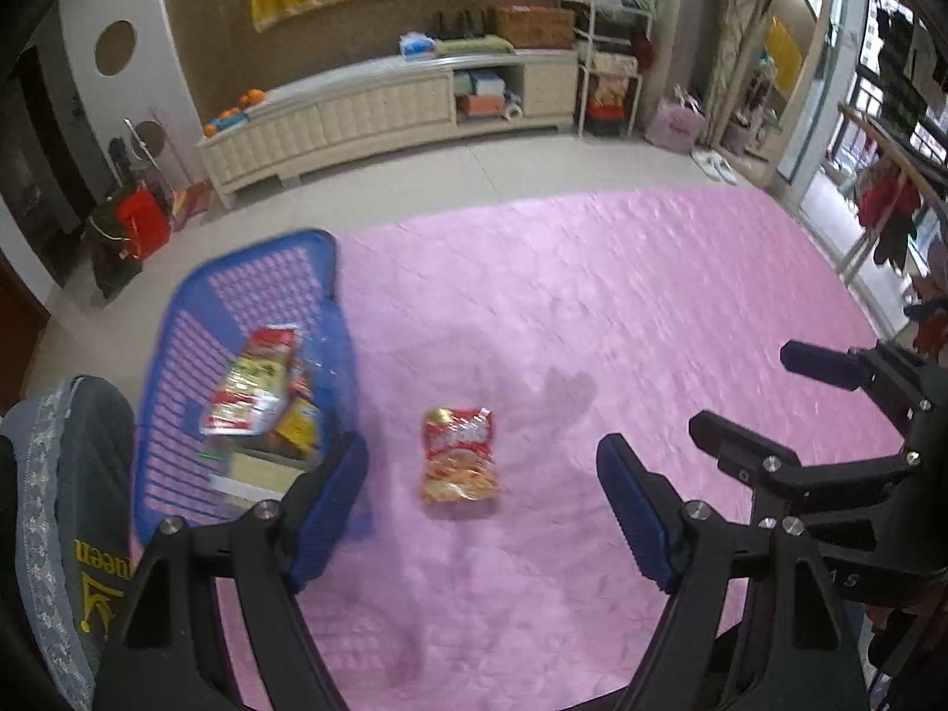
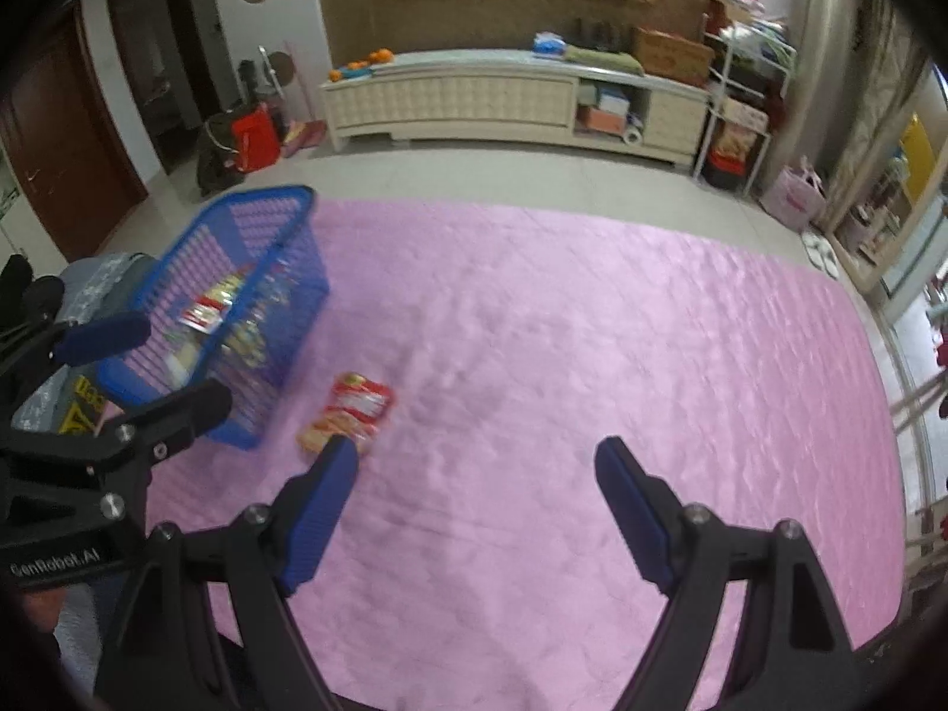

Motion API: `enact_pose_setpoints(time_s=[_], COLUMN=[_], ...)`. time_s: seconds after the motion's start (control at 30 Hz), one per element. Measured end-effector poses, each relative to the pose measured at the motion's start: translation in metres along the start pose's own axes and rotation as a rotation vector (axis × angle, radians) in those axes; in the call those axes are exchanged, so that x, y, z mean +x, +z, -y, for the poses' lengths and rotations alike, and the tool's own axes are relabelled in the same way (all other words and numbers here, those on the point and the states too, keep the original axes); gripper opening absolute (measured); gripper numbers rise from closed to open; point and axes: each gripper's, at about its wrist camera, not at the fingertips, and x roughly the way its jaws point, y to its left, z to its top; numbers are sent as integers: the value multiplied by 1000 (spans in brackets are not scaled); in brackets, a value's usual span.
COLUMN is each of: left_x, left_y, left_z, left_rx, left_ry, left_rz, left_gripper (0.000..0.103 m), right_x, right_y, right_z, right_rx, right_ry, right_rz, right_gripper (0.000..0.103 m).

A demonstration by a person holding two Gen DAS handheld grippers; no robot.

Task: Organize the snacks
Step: 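Move the left gripper back over the small red konjac snack pack, then close the left gripper on the red konjac snack pack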

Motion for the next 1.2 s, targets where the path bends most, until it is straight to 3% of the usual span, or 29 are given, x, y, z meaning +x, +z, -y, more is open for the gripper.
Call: enact_pose_setpoints(time_s=[0.4,0.8,1.2], left_x=[88,154,193], left_y=[-14,-13,-12], left_z=[36,-7,-18], left_rx=[18,-51,-15], left_ry=[29,70,90], left_rz=[-155,-254,-299], left_gripper=[78,81,80], right_x=[73,127,154], right_y=[-37,-34,-18], right_z=[44,33,23], right_rx=[64,76,46], right_ry=[-26,-11,-12], right_rz=[-132,-202,-228], right_gripper=[85,85,85])
